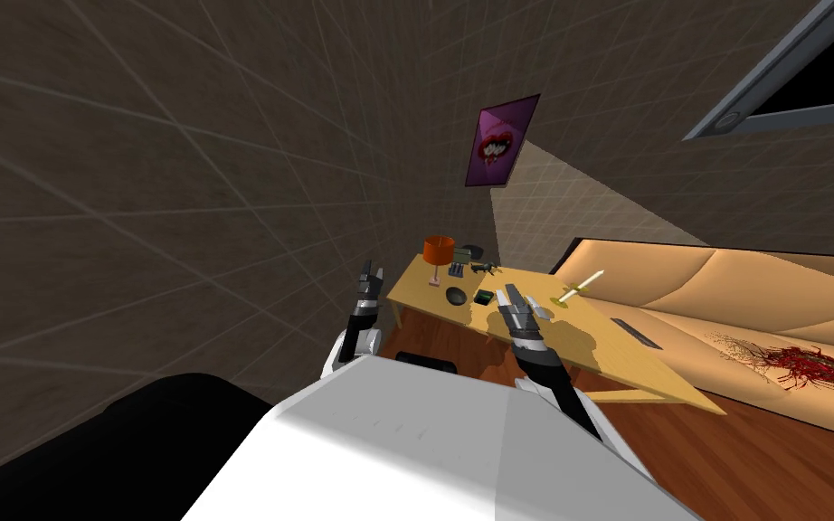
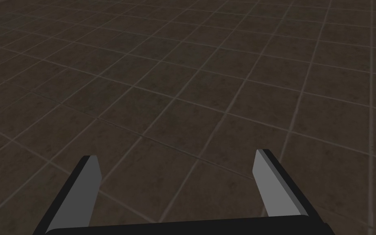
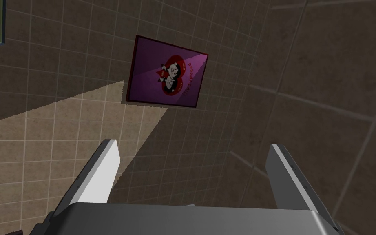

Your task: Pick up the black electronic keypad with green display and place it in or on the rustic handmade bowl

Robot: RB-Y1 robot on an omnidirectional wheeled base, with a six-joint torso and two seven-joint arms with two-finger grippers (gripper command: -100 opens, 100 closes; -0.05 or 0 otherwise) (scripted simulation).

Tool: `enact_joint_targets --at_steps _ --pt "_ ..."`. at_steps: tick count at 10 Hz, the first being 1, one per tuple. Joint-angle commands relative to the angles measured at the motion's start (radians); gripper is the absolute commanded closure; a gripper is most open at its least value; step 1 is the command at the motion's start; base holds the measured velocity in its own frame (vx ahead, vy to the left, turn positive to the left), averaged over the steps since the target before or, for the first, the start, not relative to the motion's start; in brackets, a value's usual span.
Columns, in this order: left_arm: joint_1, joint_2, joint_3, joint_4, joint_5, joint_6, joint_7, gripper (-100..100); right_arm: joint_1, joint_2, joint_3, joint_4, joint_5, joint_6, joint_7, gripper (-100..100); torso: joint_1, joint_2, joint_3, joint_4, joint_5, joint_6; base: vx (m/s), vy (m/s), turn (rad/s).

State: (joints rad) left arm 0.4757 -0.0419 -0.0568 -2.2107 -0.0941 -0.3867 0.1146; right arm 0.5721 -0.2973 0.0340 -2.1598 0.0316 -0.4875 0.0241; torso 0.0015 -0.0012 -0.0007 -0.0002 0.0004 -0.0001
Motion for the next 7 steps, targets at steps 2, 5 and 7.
enact_joint_targets --at_steps 2,5,7 --pt "0.0 0.0 0.0 0.0 0.0 0.0 0.0 0 0.005 -0.007 -0.001 0.013 0.002 -0.006 -0.006 -100 -0.002 0.001 0.001 0.0 0.0 0.0 0.003 0.004 0.01" --pt "0.0 0.0 0.0 0.0 0.0 0.0 0.0 0 0.005 -0.007 -0.001 0.013 0.002 -0.006 -0.006 -100 -0.003 0.002 0.001 0.001 -0.001 0.0 0.002 0.002 0.006" --pt "0.0 0.0 0.0 0.0 0.0 0.0 0.0 0 0.005 -0.007 -0.001 0.013 0.002 -0.006 -0.006 -100 -0.004 0.003 0.002 0.001 -0.001 0.001 -0.006 -0.008 -0.023"
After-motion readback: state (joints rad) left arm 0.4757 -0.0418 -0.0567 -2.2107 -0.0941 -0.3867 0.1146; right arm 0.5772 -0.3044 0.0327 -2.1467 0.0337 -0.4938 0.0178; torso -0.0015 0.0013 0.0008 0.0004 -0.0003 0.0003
